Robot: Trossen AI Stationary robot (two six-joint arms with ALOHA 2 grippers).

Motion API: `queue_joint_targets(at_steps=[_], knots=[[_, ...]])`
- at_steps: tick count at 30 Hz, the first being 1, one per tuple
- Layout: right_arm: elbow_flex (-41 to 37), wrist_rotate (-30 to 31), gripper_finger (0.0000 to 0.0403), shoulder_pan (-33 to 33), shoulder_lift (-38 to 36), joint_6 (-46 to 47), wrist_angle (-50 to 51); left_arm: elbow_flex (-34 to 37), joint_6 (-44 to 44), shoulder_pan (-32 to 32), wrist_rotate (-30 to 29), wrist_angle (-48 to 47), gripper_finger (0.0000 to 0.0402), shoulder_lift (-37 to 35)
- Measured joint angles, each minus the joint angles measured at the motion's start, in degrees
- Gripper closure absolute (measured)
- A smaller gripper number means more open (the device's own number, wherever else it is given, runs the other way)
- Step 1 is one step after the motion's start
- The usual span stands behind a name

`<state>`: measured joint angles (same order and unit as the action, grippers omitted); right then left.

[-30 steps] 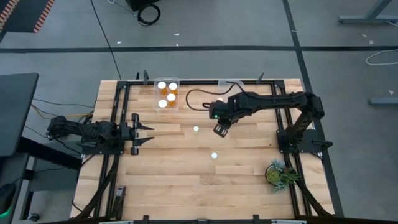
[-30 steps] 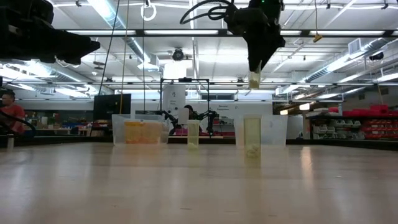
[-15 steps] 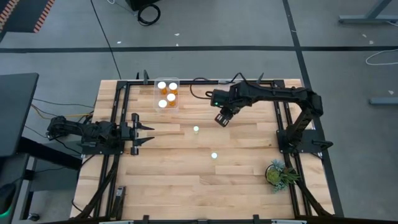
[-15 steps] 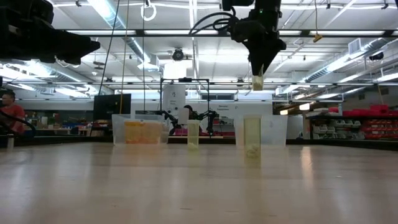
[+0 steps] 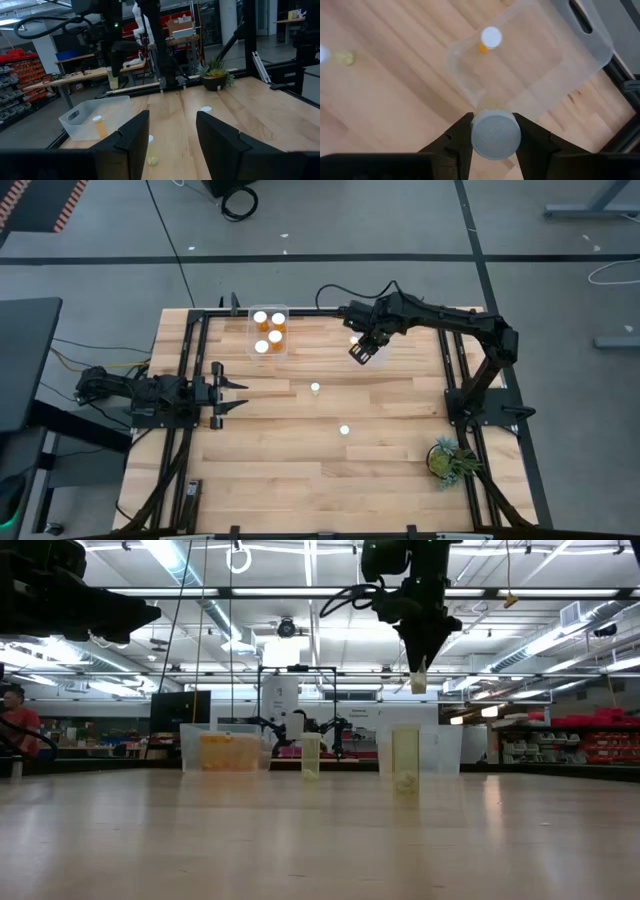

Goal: Pick and place medicine bottles into bin by pill shape (circle, oval)
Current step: Put the yellow tablet bottle into the right transparent bin

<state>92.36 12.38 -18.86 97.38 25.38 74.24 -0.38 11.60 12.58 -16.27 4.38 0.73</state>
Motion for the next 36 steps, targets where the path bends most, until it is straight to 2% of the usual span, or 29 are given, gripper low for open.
queue_joint_targets(at_steps=[13, 36], knots=[[0.0, 0.43, 0.027, -8.75, 0.0, -3.24, -1.37, -0.02, -0.02, -0.02, 0.0, 0.0, 0.023, 0.0], [0.0, 0.87, 0.027, -16.08, 0.0, -8.06, -6.95, 0.0, -0.04, -0.01, 0.0, 0.0, 0.023, 0.0]])
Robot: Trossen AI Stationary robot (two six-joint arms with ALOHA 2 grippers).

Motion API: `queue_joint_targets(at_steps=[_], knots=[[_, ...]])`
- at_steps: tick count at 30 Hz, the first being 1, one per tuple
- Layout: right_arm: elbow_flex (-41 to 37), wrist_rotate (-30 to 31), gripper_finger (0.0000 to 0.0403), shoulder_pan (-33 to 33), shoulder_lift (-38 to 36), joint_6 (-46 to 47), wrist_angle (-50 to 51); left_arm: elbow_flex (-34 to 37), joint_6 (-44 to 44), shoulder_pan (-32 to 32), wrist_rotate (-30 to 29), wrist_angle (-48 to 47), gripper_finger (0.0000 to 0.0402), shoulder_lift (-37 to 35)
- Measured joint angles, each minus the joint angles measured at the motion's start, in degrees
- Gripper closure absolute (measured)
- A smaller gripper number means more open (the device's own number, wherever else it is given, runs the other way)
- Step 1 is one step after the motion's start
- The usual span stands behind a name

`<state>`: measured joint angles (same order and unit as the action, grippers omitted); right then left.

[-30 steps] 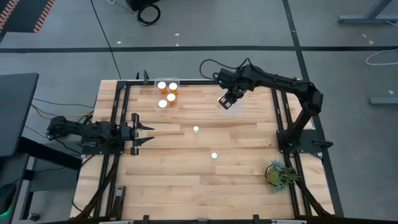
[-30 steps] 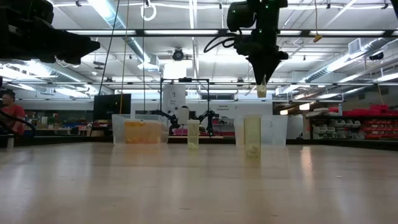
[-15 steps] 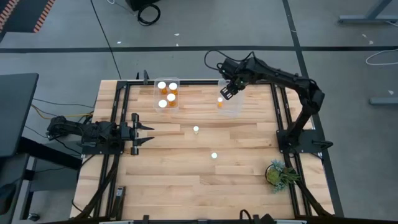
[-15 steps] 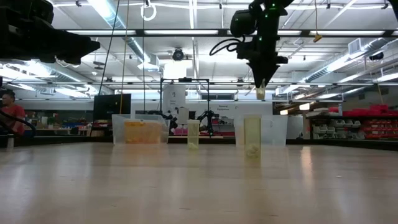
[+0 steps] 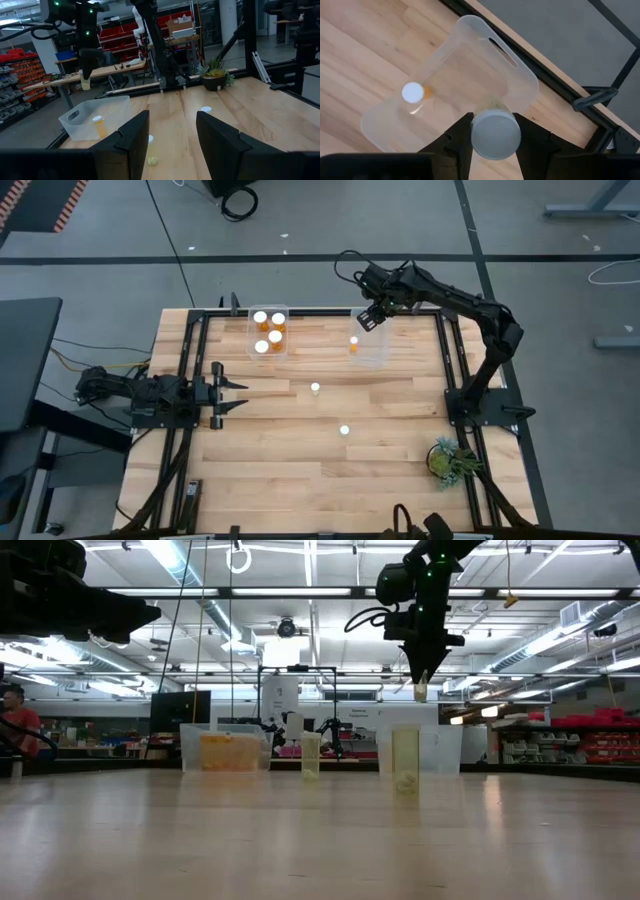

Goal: Pick and place medicine bottles into bin by pill shape (circle, oval)
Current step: Put the yellow tablet bottle into the right transparent bin

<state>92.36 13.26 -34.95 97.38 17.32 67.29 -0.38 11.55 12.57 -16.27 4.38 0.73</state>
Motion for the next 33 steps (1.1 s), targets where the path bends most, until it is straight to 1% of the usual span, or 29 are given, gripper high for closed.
queue_joint_targets(at_steps=[33], knots=[[-0.04, -0.87, 0.027, -0.67, 0.09, -1.69, -1.54, 0.0, -0.02, 0.0, 0.0, 0.0, 0.023, 0.0]])
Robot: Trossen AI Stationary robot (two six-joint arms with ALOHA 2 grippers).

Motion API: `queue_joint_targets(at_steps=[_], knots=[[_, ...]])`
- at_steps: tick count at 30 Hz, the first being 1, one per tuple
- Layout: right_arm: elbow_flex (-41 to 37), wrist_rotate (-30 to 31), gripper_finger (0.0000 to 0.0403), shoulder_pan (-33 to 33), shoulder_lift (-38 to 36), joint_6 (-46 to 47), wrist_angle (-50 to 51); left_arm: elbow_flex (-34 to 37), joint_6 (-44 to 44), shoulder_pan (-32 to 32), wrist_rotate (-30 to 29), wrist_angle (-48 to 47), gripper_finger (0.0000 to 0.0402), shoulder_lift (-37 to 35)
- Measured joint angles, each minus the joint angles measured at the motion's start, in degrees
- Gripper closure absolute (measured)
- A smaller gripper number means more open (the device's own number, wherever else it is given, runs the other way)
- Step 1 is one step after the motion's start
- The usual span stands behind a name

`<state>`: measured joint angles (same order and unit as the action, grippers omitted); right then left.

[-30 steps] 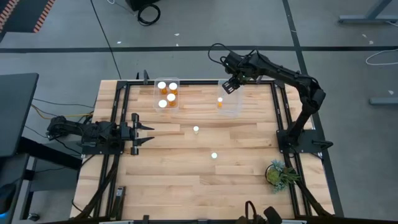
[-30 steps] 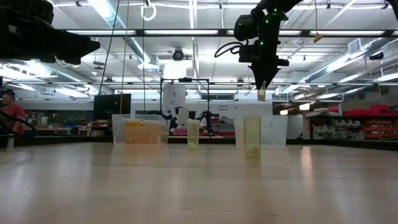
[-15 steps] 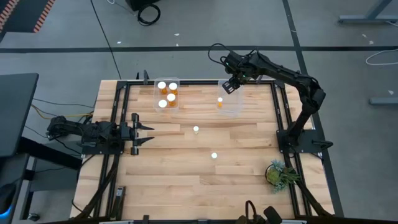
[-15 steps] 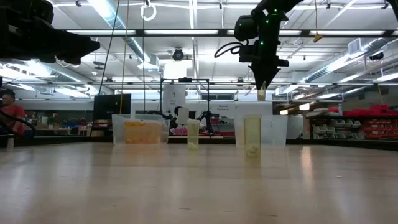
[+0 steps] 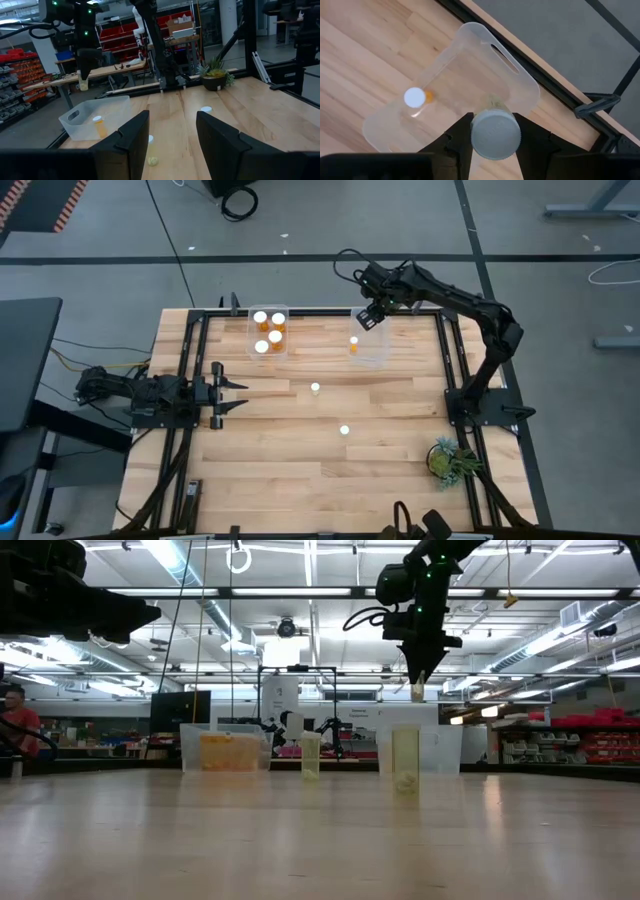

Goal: Pick and place medicine bottles into bin by pill shape (circle, oval)
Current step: Put the yellow tablet bottle into the right transparent bin

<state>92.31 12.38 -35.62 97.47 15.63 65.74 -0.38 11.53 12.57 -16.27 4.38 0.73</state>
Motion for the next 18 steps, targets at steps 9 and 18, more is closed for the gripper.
queue_joint_targets(at_steps=[9, 18], knots=[[-0.35, -1.51, 0.027, -1.2, 2.9, -1.49, -1.24, 0.0, 0.05, -0.01, 0.0, -0.05, 0.023, 0.0], [-0.35, -2.86, 0.027, -2.48, 6.97, -2.67, -2.23, 0.0, 0.02, -0.02, 0.0, -0.01, 0.023, 0.0]])
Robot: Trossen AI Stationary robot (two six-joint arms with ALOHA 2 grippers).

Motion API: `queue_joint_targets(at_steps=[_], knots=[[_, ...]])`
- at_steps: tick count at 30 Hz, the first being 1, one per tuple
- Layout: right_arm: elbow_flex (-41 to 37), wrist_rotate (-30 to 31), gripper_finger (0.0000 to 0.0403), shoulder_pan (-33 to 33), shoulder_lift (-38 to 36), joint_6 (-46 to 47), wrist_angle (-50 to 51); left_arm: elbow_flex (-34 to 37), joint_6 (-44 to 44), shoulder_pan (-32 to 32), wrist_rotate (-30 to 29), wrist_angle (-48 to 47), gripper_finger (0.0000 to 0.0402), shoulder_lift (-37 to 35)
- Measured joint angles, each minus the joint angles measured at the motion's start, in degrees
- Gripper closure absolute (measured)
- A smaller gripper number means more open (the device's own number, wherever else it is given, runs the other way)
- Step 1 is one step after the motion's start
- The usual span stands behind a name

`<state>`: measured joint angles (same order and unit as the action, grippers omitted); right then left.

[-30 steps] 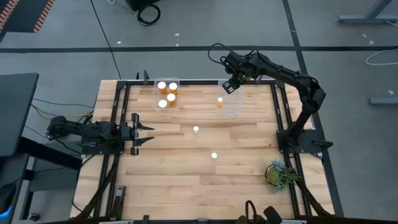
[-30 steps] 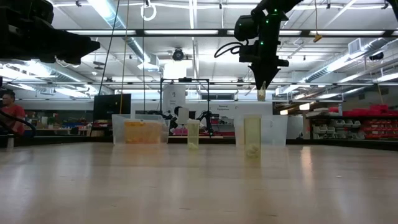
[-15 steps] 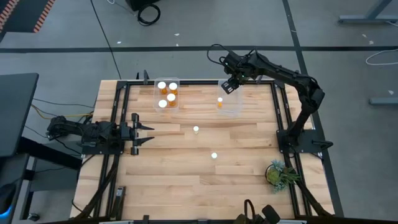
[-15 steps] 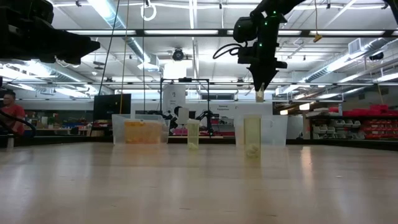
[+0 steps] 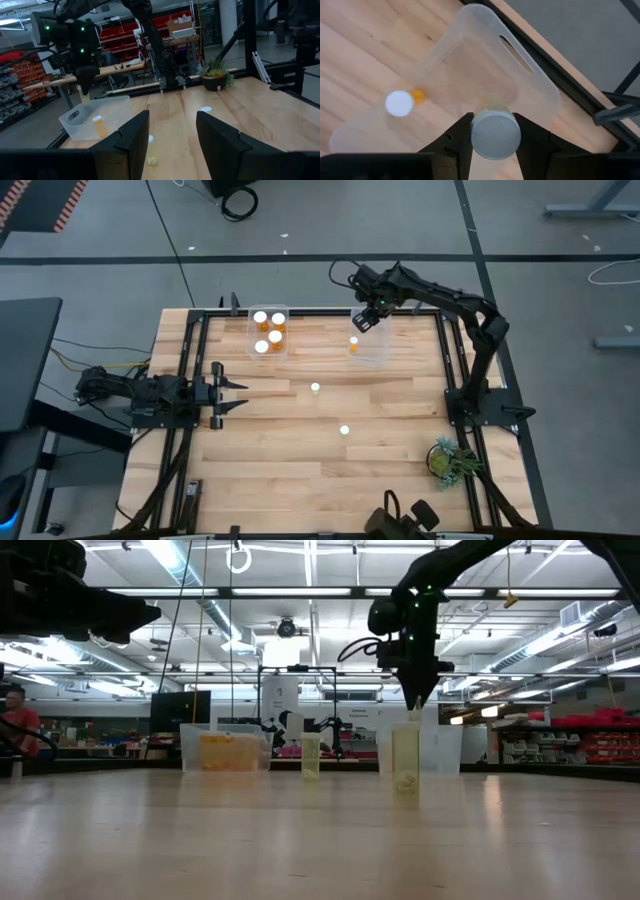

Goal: Pick and place medicine bottles into bin by pill shape (circle, oval)
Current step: Put the yellow tablet bottle into the right transparent bin

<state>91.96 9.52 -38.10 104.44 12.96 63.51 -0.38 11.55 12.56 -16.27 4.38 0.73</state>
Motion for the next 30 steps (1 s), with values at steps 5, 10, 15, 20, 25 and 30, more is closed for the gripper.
queue_joint_targets(at_steps=[5, 10, 15, 20, 25, 30], knots=[[0.0, -0.45, 0.027, -0.43, 2.01, -0.86, -1.04, 0.0, 0.01, 0.0, 0.0, 0.01, 0.023, 0.0], [0.0, -1.06, 0.027, -0.91, 4.63, -1.41, -2.02, 0.0, 0.02, 0.02, 0.0, 0.01, 0.023, 0.0], [0.0, -2.55, 0.027, -1.64, 7.5, -2.47, -4.16, 0.0, 0.02, 0.01, 0.0, 0.01, 0.023, 0.0], [0.02, -4.26, 0.027, -2.11, 10.35, -3.18, -6.39, 0.0, 0.02, 0.01, 0.0, 0.01, 0.023, 0.0], [0.04, -4.47, 0.027, -2.7, 12.76, -3.79, -6.72, 0.0, 0.02, 0.01, 0.0, 0.02, 0.023, 0.0], [0.17, -4.44, 0.027, -3.07, 13.45, -3.99, -7.8, 0.0, 0.03, 0.01, 0.0, 0.01, 0.023, 0.0]])
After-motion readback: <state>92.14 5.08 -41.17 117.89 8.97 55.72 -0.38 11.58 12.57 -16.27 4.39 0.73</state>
